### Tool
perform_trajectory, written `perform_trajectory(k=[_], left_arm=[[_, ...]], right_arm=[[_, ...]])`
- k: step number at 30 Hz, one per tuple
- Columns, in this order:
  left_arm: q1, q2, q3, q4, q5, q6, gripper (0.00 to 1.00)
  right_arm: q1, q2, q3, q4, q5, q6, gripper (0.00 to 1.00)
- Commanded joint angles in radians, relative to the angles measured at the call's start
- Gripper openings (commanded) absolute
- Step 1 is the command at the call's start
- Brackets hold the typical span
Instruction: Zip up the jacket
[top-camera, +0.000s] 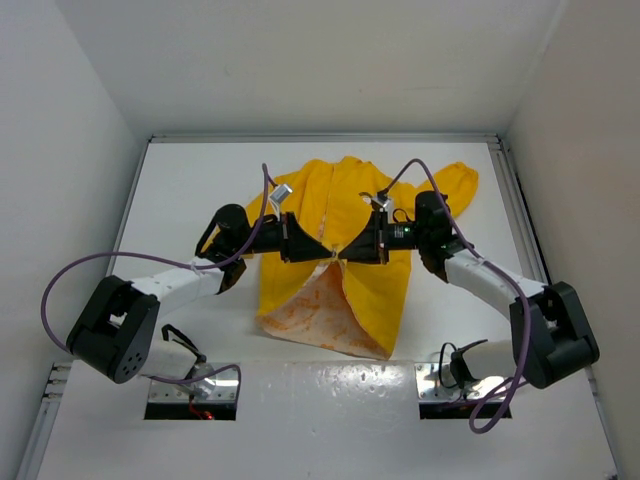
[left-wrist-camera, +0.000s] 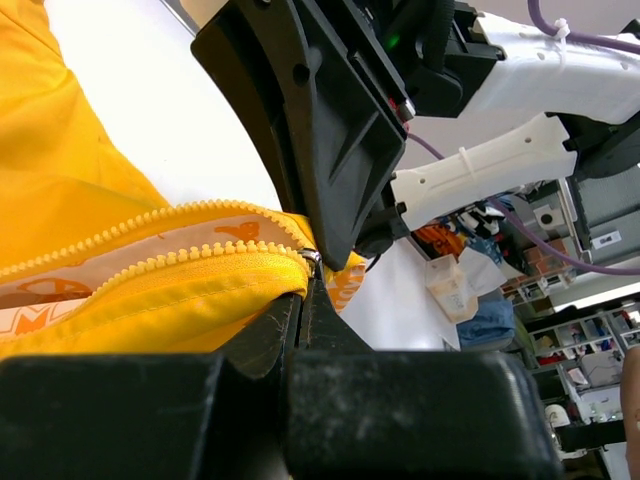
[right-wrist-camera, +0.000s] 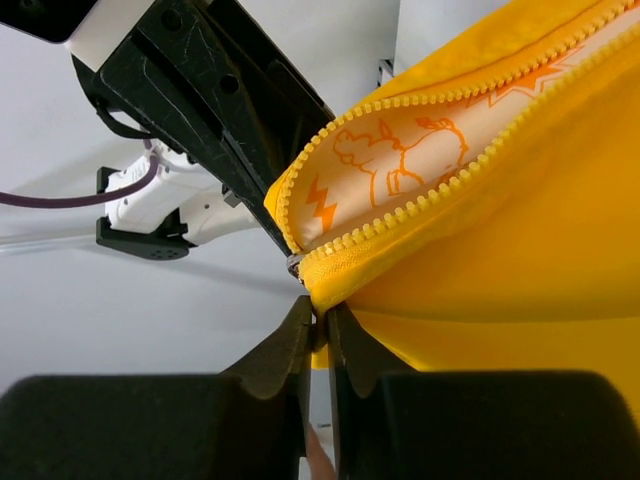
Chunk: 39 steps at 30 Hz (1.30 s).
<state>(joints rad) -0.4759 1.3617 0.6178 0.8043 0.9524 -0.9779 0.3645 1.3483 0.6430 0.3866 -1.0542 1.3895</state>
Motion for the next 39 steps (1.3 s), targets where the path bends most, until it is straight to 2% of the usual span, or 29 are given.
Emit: perform_trajectory(k=[1, 4, 7, 8, 10, 11, 18, 22, 25, 29, 39], left_arm=[[0.010, 0.008, 0.020, 0.067, 0.011, -0.021, 0.00], [0.000, 0.008, 0.029, 0.067, 0.029, -0.031, 0.00], [0.000, 0.008, 0.030, 0.046, 0.029, -0.031, 0.00], [0.000, 0.008, 0.040, 0.045, 0.029, -0.031, 0.00], [0.000, 0.008, 0.052, 0.023, 0.040, -0.031, 0.00], [0.000, 0.008, 0.062, 0.022, 0.040, -0.041, 0.00], [-0.018, 0.017, 0.091, 0.001, 0.071, -0.050, 0.00], [-0.018, 0.017, 0.091, 0.001, 0.080, -0.059, 0.00], [-0.018, 0.008, 0.071, 0.068, 0.080, -0.091, 0.00], [-0.018, 0.008, 0.062, 0.143, 0.080, -0.146, 0.00], [-0.018, 0.008, 0.062, 0.154, 0.071, -0.159, 0.00]], right_arm=[[0.011, 0.008, 0.057, 0.028, 0.011, -0.047, 0.09], [0.007, 0.003, 0.061, 0.028, 0.014, -0.076, 0.01], [0.014, -0.003, 0.076, 0.029, -0.006, -0.127, 0.00], [0.017, -0.003, 0.084, 0.020, -0.009, -0.188, 0.00], [0.022, -0.017, 0.101, -0.067, -0.021, -0.246, 0.00], [0.028, -0.021, 0.121, -0.093, -0.030, -0.336, 0.00], [0.068, -0.031, 0.224, -0.383, -0.047, -0.670, 0.00], [0.071, -0.020, 0.254, -0.466, -0.041, -0.742, 0.00], [0.056, -0.020, 0.273, -0.563, -0.026, -0.806, 0.00], [0.076, -0.017, 0.270, -0.604, -0.007, -0.842, 0.00], [0.096, -0.020, 0.308, -0.644, -0.029, -0.928, 0.00]])
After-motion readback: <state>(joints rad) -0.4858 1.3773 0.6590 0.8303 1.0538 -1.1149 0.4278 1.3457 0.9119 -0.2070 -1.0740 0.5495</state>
